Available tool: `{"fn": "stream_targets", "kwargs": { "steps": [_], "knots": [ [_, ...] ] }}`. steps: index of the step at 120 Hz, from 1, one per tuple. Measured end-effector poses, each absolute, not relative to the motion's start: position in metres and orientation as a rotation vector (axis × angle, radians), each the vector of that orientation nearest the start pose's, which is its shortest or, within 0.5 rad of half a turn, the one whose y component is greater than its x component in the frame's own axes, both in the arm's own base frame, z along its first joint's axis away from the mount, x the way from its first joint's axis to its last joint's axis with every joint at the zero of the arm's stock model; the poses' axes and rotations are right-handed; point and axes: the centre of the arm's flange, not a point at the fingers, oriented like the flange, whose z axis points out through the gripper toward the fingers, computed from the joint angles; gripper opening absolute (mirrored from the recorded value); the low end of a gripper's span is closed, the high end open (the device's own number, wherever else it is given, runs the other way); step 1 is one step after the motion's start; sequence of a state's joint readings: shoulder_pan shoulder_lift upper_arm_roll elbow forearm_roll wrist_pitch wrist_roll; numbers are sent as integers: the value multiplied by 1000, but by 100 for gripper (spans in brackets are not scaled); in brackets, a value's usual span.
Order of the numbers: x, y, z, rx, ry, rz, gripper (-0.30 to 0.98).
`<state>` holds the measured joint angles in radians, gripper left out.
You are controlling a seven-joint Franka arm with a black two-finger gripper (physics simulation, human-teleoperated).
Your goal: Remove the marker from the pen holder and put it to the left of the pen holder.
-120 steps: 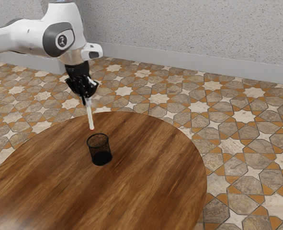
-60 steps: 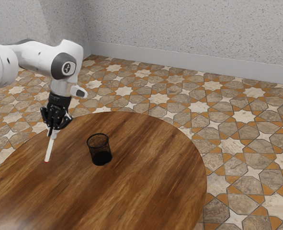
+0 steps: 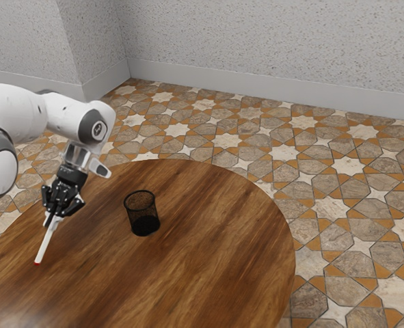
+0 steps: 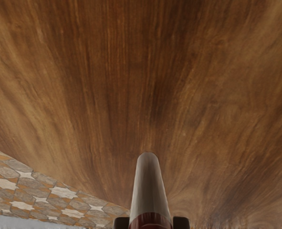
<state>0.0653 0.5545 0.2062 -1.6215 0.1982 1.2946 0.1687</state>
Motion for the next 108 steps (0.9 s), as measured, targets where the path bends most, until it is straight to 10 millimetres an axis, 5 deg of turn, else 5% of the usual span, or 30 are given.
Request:
{"fn": "stream_targets", "kwargs": {
  "steps": [8, 40, 53, 77, 95, 108],
  "knots": [
    [549, 169, 279, -2711, -113, 1358, -8],
    [547, 170, 289, -2759, -99, 1365, 44],
    [548, 155, 350, -2845, -58, 1182, 54],
    [524, 94, 462, -3010, 134, 630, 63],
    [537, 51, 496, -3052, 268, 289, 66],
    [556, 20, 565, -3074, 335, 2, 67]
  ]
}}
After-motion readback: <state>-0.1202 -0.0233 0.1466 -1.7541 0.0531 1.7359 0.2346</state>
